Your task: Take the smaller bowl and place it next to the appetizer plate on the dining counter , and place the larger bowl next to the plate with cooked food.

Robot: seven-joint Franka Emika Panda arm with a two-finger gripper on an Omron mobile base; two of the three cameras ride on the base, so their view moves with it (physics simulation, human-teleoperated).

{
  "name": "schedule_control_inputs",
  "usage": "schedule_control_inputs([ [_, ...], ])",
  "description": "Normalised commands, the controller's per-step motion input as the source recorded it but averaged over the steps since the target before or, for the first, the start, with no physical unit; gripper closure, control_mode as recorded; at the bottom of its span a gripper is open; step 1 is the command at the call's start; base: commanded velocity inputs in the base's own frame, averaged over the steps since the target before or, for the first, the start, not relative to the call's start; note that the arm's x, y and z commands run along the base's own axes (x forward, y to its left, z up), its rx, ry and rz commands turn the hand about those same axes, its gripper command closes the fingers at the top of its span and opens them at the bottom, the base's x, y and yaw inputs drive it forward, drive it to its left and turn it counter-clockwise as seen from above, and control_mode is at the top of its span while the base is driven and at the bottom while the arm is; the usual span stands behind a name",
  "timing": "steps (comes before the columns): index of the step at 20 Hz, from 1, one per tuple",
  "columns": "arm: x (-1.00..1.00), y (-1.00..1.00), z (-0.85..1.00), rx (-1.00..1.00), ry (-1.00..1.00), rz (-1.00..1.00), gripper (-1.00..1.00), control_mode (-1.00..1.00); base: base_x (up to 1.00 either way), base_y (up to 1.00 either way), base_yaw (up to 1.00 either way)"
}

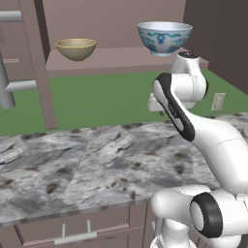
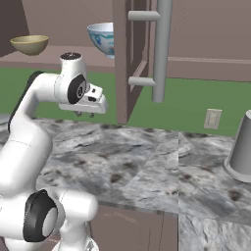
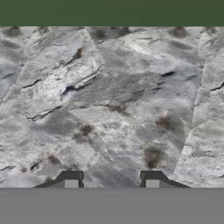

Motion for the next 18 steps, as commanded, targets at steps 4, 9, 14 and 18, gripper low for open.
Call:
schedule_control_inputs([
  [4, -0.3, 0.06, 0.1, 0.0, -0.12, -0.06, -1.0, -1.0, 0.0, 0.0, 0.0],
  [9, -0.68, 0.0, 0.72, 0.0, -0.49, -0.15, -1.0, -1.0, 0.0, 0.0, 0.0],
  [14, -0.4, 0.01, 0.9, 0.08, -0.55, -0.31, -1.0, -1.0, 0.0, 0.0, 0.0],
  [18, -0.23, 0.03, 1.0, 0.17, -0.56, -0.28, -1.0, -1.0, 0.0, 0.0, 0.0],
])
